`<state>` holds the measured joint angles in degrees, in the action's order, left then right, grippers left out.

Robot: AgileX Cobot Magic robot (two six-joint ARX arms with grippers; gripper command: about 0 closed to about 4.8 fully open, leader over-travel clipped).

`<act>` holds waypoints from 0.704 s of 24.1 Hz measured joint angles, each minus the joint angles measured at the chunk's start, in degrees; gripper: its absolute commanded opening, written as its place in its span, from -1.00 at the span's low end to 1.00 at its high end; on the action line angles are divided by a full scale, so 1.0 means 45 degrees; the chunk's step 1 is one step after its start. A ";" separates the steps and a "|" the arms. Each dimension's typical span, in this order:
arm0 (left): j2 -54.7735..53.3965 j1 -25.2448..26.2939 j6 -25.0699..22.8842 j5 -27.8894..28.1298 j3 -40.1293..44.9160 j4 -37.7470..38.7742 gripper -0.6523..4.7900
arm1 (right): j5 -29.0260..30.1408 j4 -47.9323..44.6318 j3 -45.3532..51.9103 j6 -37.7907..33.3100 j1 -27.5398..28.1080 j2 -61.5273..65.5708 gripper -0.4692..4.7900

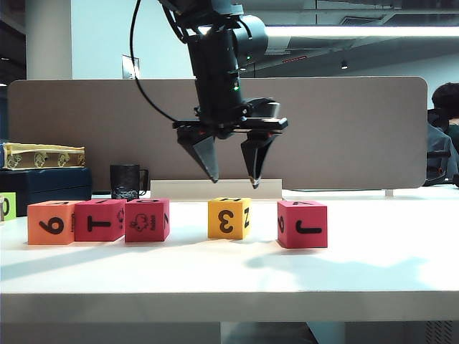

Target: Select the appropriate blocks from the scattered letter blocks on the table and arrange them in a row to spell out "ALOHA".

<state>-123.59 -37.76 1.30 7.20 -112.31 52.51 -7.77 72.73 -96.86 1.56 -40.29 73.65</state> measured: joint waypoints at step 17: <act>-0.0151 0.0238 0.1904 -0.1273 0.0019 0.0622 0.61 | 0.0000 -0.0092 0.0000 0.0000 0.0000 0.0005 -0.84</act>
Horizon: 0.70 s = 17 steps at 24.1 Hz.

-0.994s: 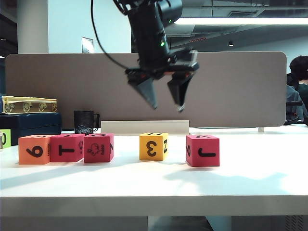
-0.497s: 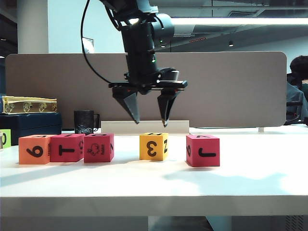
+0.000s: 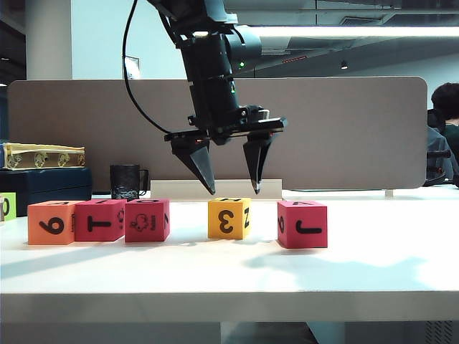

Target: Select the appropriate blocks from the scattered letter blocks on the table and arrange them in a row to spell out "ALOHA".

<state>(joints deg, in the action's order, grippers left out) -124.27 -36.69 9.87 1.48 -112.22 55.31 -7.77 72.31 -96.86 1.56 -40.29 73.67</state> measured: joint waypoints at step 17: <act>-0.0539 0.0010 0.0340 -0.0058 -0.0019 0.0005 0.12 | 0.0058 0.0015 0.0000 0.0000 0.0000 0.0000 -0.84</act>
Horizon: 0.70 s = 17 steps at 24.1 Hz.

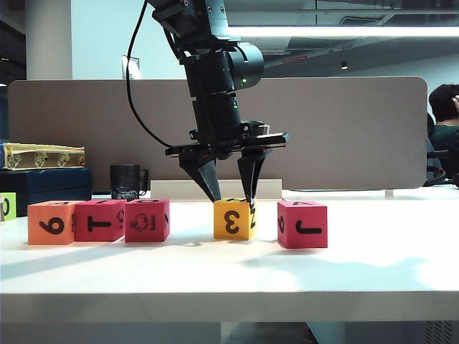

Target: Select the appropriate blocks from the scattered letter blocks on the table and arrange them in a row to spell out "ALOHA".

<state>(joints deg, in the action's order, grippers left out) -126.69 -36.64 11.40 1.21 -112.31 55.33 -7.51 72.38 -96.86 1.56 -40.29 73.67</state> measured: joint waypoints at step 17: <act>0.0049 0.0044 0.0019 0.1734 -0.0092 0.1268 0.12 | 0.0000 0.0000 0.0000 0.0165 0.0005 -0.0005 -0.84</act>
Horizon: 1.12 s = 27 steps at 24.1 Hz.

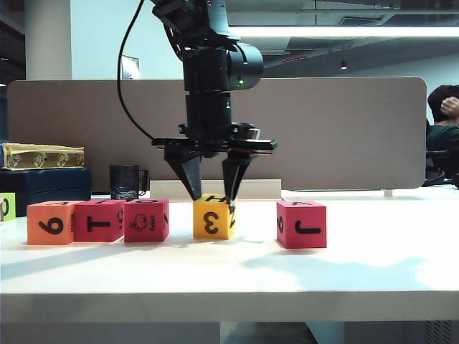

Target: Select the appropriate blocks from the scattered letter blocks on the table and arrange them in a row to spell out "ALOHA".

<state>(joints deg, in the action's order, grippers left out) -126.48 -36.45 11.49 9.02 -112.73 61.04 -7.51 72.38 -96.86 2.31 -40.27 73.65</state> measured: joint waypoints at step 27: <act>-0.0121 0.0452 -0.0112 0.0379 0.0131 0.0466 0.73 | 0.0000 0.0000 0.0000 0.0029 -0.0005 0.0010 -0.84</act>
<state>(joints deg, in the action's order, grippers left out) -127.02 -34.41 10.98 10.72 -112.14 63.13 -7.51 72.38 -96.86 2.44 -40.29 73.69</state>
